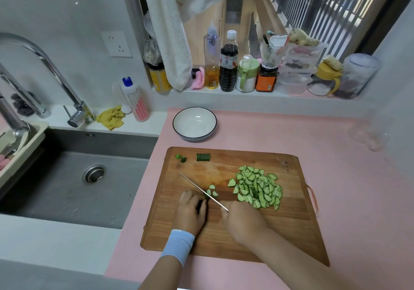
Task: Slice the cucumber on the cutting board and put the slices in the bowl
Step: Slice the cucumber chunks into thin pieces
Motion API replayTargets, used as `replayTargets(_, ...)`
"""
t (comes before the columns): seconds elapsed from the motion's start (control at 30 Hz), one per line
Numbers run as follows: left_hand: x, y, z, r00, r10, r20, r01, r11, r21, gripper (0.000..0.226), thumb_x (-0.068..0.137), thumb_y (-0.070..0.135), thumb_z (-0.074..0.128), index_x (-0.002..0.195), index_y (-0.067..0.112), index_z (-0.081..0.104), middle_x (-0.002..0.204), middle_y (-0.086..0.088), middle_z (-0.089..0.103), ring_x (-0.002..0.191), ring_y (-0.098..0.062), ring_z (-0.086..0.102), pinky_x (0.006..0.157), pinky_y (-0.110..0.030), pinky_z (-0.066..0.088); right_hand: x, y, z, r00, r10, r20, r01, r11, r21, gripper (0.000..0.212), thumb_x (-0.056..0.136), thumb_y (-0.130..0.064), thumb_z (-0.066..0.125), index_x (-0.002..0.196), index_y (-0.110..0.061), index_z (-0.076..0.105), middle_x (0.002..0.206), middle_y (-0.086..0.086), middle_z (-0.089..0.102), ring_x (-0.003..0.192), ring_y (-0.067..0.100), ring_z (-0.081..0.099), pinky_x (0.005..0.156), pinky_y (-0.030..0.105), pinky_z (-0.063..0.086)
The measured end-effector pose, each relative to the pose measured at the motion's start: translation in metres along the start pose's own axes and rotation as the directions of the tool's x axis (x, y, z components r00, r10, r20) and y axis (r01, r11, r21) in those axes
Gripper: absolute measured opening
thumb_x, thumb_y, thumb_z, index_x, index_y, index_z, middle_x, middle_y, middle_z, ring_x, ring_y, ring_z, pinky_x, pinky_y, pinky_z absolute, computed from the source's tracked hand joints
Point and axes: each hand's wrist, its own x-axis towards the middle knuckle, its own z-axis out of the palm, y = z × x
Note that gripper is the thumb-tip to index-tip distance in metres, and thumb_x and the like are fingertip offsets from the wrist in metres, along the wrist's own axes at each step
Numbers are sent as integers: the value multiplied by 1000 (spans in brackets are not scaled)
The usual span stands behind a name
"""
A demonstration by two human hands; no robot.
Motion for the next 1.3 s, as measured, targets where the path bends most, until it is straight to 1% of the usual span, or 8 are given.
replayTargets(0.1,-1,-3,0,1000,2,6,-2,1000,-1,12,76,1,77,77,9,68,80,-1,60,80,-15,52,77,-15,40,-1,-1,1,1000,-13,-4,13,1000,1,26,99,-19,38,75,-26,48,67,-3,54,67,25,55,57,33,40)
replayTargets(0.23,1,-2,-1,1000,-13,9,13,1000,-14,13,74,0,77,80,9,69,82,-1,63,81,-13,51,80,-9,36,-9,2,7,996,-34,-78,31,999,-35,23,101,-29,38,106,-28,61,82,2,65,79,28,63,62,33,42)
replayTargets(0.43,0,0,-3,1000,-25,4,25,999,-35,18,72,-1,79,86,9,72,89,-2,68,87,-13,54,86,-6,35,-26,18,13,992,-24,-122,20,999,-35,35,101,-37,40,132,-40,55,96,-1,71,88,22,65,66,29,38)
replayTargets(0.6,1,-1,-3,999,-39,12,39,998,-40,18,72,-1,79,84,9,72,85,0,66,84,-12,53,83,-6,35,-29,22,12,995,-32,-95,31,999,-7,38,99,-32,40,133,-40,55,92,-3,69,72,16,49,65,27,37)
replayTargets(0.73,1,0,-3,999,-36,6,36,998,-47,14,73,1,79,80,10,71,83,1,64,83,-10,52,83,-6,35,-21,12,9,997,-39,-65,38,999,-3,30,100,-27,40,118,-33,63,74,-7,58,73,19,58,62,28,38)
replayTargets(1.03,-3,0,-3,1000,-15,-10,14,1000,-25,14,75,0,77,77,9,66,82,0,58,81,-13,48,78,-14,38,-8,3,5,999,-19,-37,20,1000,9,20,99,-24,42,92,-27,61,71,-5,55,68,22,54,62,30,42)
replayTargets(1.1,-3,-1,-3,1000,-20,-16,20,999,-27,14,75,0,78,77,9,67,82,0,60,81,-13,50,79,-13,38,-9,4,6,999,-27,-40,27,1000,6,20,98,-24,42,95,-27,61,72,-5,56,71,23,57,64,32,45)
replayTargets(1.3,-3,-4,-1,999,-48,4,48,998,-30,17,74,1,77,87,10,72,87,0,65,84,-16,55,80,-20,45,-21,8,14,991,-50,-127,44,998,-52,35,102,-35,40,132,-36,56,96,2,72,89,26,67,70,34,49)
